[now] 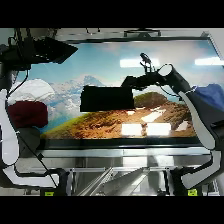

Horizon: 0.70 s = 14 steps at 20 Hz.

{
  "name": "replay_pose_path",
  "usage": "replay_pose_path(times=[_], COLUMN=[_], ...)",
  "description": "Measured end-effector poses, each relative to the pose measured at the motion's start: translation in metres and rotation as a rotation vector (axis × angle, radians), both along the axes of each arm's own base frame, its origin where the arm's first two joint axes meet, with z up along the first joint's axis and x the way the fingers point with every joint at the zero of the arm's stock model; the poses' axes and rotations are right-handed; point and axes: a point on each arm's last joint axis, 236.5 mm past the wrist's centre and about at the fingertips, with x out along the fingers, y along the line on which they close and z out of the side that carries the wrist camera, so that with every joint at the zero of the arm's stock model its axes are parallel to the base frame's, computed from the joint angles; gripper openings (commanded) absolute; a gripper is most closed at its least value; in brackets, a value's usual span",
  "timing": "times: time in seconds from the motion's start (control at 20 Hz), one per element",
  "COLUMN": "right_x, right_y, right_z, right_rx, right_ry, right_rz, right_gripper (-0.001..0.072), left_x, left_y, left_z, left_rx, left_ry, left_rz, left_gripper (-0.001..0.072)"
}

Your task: Fold the shirts.

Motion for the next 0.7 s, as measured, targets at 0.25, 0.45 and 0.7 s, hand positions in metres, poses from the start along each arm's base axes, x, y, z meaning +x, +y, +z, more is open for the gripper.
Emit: replay_pose_path(times=[0.25,0.45,0.7], right_x=[0.001,-0.004,-0.005], right_y=[-0.040,-0.027,0.005], right_z=[-0.063,-0.088,-0.086], right_rx=[-0.034,0.026,0.122], right_ry=[0.168,0.223,0.203], right_rz=[-0.053,-0.028,0.011], right_gripper=[0.0699,0.0697,0.0073], left_x=[0.000,0.000,0.000], left_y=[0.000,0.000,0.000], left_z=[0.000,0.000,-0.001], left_rx=[0.000,0.000,0.000], left_ry=[-0.005,-0.024,-0.042], left_rz=[0.000,0.002,0.003], left_gripper=[0.0005,0.0006,0.0005])
